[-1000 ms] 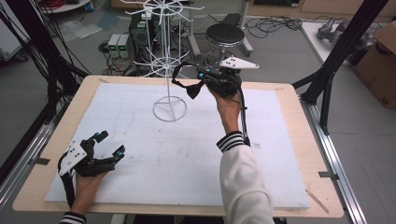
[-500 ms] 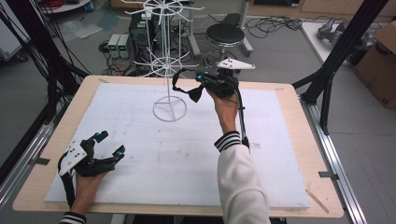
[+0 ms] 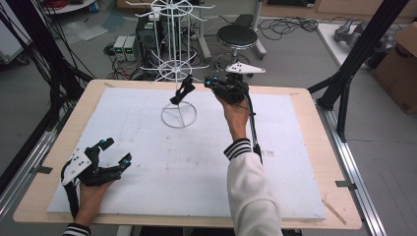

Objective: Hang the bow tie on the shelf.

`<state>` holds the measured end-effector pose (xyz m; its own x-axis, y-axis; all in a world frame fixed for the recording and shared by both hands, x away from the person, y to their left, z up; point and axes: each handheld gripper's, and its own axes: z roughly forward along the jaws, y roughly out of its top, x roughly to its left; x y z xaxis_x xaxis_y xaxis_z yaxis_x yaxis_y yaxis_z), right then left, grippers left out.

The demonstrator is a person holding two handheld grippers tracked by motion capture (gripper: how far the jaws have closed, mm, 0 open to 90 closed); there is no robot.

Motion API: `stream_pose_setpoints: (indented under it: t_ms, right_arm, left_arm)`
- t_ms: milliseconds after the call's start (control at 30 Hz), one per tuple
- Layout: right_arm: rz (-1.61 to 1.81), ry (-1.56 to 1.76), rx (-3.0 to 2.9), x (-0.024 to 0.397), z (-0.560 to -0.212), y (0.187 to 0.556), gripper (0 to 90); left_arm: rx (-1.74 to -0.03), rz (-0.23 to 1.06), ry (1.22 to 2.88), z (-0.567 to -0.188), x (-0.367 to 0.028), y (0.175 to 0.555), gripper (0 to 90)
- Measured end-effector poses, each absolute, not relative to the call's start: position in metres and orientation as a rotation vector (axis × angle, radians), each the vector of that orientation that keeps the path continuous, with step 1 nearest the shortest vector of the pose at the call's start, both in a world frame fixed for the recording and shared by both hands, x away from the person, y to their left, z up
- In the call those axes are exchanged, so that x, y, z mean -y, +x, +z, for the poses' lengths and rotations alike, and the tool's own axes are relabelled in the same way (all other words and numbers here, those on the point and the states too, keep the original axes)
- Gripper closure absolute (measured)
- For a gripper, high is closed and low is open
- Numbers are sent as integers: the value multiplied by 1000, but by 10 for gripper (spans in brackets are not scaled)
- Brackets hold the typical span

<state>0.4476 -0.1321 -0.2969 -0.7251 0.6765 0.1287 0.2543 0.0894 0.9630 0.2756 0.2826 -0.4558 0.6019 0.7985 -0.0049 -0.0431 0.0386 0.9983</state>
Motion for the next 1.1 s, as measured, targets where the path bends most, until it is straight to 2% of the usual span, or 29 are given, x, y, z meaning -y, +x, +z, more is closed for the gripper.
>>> stream_pose_setpoints:
  t_ms: [167, 300, 333, 400, 533, 633, 700, 867, 1100]
  right_arm:
    - [1651, 919, -2038, 134, -294, 443, 830]
    - [1647, 912, -2034, 137, -287, 435, 708]
    - [1651, 910, -2036, 138, -285, 433, 654]
    - [1647, 927, -2021, 140, -281, 427, 447]
    - [1575, 955, -2057, 145, -272, 412, 262]
    - [1541, 976, -2095, 152, -264, 399, 180]
    - [1527, 999, -2110, 158, -259, 388, 154]
    - [1606, 983, -2024, 186, -262, 356, 160]
    - [1602, 1007, -1943, 225, -292, 313, 120]
  left_arm:
    - [-699, 733, 1395, -456, -283, 276, 131]
    - [-700, 732, 1394, -456, -283, 276, 131]
    - [-700, 730, 1394, -456, -283, 275, 131]
    - [-699, 733, 1398, -456, -283, 276, 131]
    - [-699, 734, 1399, -456, -283, 275, 131]
    - [-699, 733, 1396, -456, -283, 275, 131]
    - [-699, 734, 1396, -456, -283, 276, 131]
    - [-698, 734, 1397, -456, -283, 275, 131]
    - [-697, 734, 1396, -456, -282, 275, 131]
